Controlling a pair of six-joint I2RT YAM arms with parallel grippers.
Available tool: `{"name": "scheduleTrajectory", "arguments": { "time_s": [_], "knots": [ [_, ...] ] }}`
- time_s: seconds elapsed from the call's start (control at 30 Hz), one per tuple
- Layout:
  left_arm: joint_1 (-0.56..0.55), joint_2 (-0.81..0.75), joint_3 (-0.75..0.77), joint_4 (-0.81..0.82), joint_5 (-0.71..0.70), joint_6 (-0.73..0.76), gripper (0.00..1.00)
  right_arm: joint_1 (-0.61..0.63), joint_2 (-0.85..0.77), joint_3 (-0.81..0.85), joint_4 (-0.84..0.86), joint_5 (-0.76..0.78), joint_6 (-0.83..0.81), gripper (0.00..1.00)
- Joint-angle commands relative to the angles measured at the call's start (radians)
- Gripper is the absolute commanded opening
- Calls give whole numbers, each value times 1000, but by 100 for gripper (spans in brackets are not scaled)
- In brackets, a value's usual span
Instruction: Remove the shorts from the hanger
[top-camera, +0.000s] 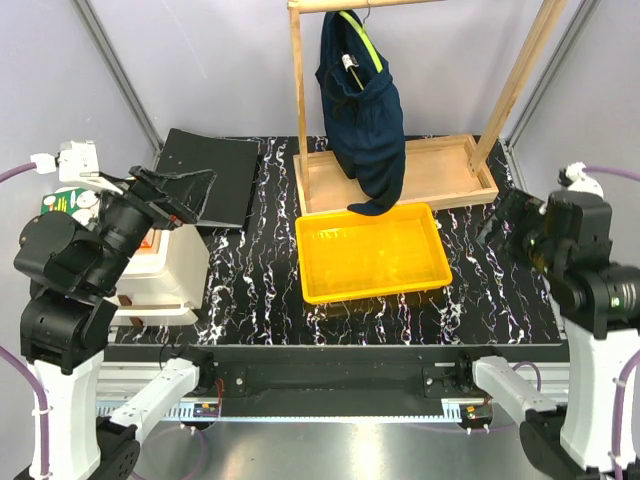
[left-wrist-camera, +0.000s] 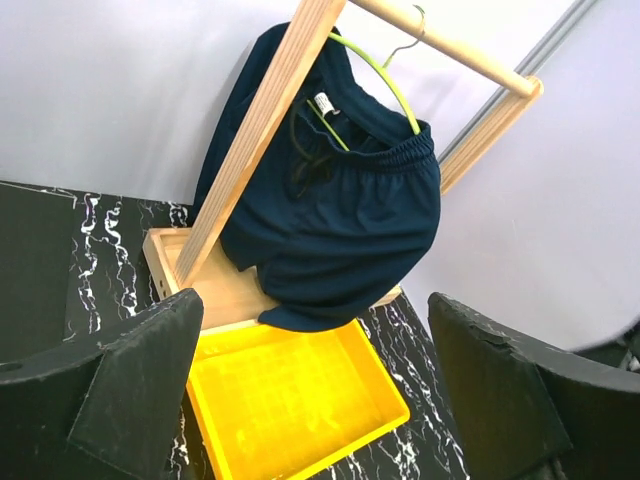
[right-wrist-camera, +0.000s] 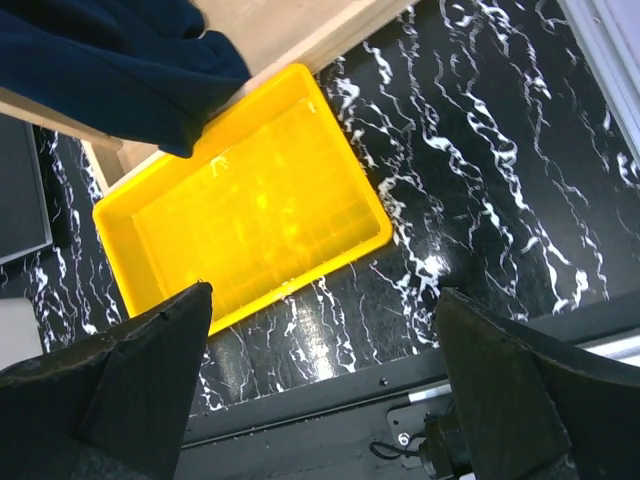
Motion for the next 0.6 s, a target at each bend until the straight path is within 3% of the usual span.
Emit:
{"name": "scheduleTrajectory", "arguments": {
  "time_s": [0.0, 0.27, 0.57],
  "knots": [
    [1, 7, 26, -51, 64, 41, 99, 5, 99, 126, -28, -87, -83, 100],
    [1, 52, 104, -126, 131, 76, 99, 5, 286, 347, 142, -490, -101, 100],
    [1, 66, 106, -232, 239, 87, 99, 7, 485, 503, 375, -672, -110, 100]
  ]
}}
